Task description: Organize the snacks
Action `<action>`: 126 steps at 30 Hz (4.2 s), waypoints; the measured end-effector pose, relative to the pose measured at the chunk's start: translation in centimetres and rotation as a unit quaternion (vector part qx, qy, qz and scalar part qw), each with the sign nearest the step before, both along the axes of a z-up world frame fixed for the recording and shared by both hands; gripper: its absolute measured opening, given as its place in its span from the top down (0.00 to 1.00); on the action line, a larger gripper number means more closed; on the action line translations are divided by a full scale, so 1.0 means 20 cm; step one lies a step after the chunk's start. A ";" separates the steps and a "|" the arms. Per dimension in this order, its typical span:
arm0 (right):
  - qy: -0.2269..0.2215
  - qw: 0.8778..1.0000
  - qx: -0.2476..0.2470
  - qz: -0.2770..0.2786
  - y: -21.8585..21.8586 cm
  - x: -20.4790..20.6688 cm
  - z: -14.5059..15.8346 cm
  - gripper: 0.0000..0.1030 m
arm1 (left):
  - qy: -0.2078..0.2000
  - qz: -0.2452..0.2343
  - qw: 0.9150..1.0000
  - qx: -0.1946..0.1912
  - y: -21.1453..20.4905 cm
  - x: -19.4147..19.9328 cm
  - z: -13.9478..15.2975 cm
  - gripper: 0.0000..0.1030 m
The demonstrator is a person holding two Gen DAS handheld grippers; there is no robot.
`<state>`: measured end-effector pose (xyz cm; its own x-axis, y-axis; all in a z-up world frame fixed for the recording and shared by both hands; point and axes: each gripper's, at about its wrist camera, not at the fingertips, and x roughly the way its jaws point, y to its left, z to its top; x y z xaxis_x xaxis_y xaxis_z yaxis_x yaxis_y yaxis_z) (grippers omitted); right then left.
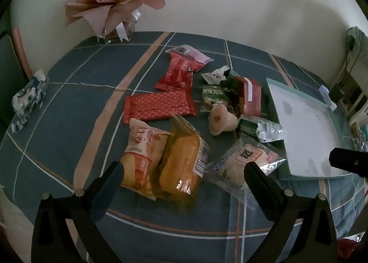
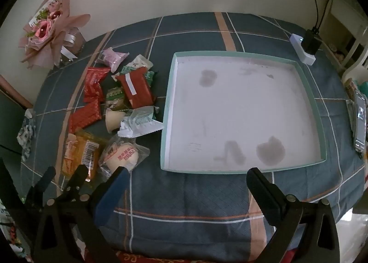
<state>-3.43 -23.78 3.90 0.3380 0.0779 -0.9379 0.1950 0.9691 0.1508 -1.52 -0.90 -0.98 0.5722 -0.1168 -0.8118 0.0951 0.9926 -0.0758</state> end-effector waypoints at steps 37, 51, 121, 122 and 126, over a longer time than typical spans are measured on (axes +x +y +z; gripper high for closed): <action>0.014 1.000 -0.002 0.005 0.05 0.00 -0.04 0.00 | 0.001 0.011 1.000 -0.021 0.04 0.00 -0.01 0.00; 0.026 1.000 -0.009 0.006 0.05 0.01 -0.04 0.00 | 0.007 0.013 0.999 -0.028 0.05 0.00 -0.04 0.00; 0.075 0.994 0.023 0.070 0.58 0.35 -0.45 0.26 | 0.089 0.070 0.989 -0.093 0.40 0.15 -0.27 0.58; 0.077 0.994 0.025 0.072 0.59 0.36 -0.47 0.26 | 0.088 0.070 0.989 -0.094 0.41 0.14 -0.27 0.58; 0.070 0.994 0.022 0.075 0.64 0.38 -0.50 0.26 | 0.086 0.070 0.989 -0.102 0.43 0.13 -0.27 0.58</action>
<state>4.25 -11.01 -6.10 0.1854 0.1590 -0.9697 0.0703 0.9822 0.1745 1.03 7.69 -6.33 0.4499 -0.2175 -0.8662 -0.0741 0.9574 -0.2790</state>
